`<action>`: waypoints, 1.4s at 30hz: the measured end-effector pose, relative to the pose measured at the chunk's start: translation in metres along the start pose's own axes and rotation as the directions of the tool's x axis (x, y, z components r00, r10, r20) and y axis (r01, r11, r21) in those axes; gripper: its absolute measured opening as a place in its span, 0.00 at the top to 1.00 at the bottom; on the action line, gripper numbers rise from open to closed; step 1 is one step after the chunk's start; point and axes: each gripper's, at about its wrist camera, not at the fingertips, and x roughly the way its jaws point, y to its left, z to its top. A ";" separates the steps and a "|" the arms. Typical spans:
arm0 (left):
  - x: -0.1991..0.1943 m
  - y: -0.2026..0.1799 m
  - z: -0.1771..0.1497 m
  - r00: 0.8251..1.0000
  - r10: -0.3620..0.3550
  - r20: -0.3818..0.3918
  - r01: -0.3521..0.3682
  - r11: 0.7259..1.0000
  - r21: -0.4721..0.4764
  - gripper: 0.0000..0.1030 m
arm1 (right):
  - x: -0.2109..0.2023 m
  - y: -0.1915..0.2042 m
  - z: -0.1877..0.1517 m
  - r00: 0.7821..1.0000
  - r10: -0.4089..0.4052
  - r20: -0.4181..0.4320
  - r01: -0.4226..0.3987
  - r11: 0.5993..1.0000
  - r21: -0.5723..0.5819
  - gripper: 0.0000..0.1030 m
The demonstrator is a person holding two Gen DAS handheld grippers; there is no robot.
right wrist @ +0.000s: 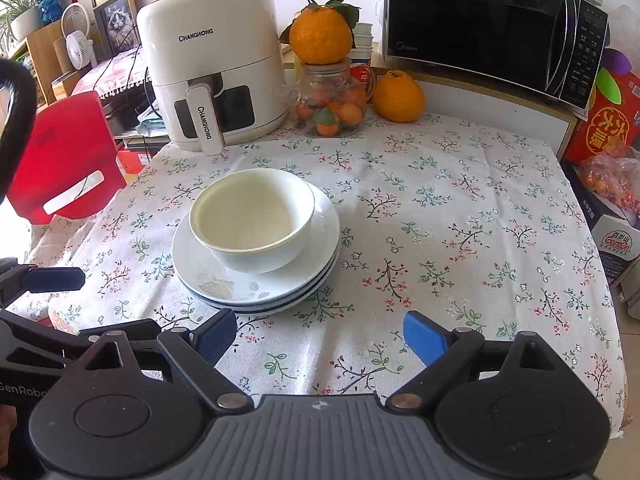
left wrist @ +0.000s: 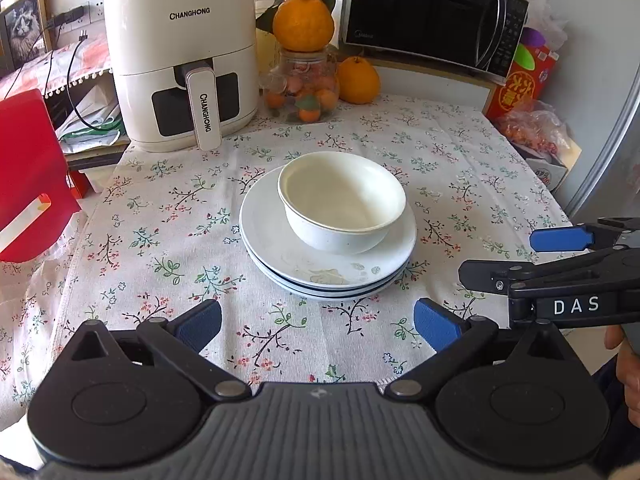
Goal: Organize plates and bowls
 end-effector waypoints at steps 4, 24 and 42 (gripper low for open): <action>0.003 0.002 0.000 1.000 0.003 -0.006 -0.003 1.000 -0.013 0.00 | 0.000 0.000 0.001 1.000 -0.020 0.010 0.020 1.000 0.004 0.15; 0.011 0.004 0.001 0.999 0.029 -0.037 -0.029 1.000 -0.005 0.00 | 0.003 -0.001 0.000 0.999 -0.052 0.000 0.052 0.999 0.012 0.14; 0.015 0.006 0.004 0.998 0.048 -0.051 -0.047 0.999 0.011 0.00 | 0.007 0.008 0.001 0.993 -0.114 0.010 0.114 0.993 -0.019 0.14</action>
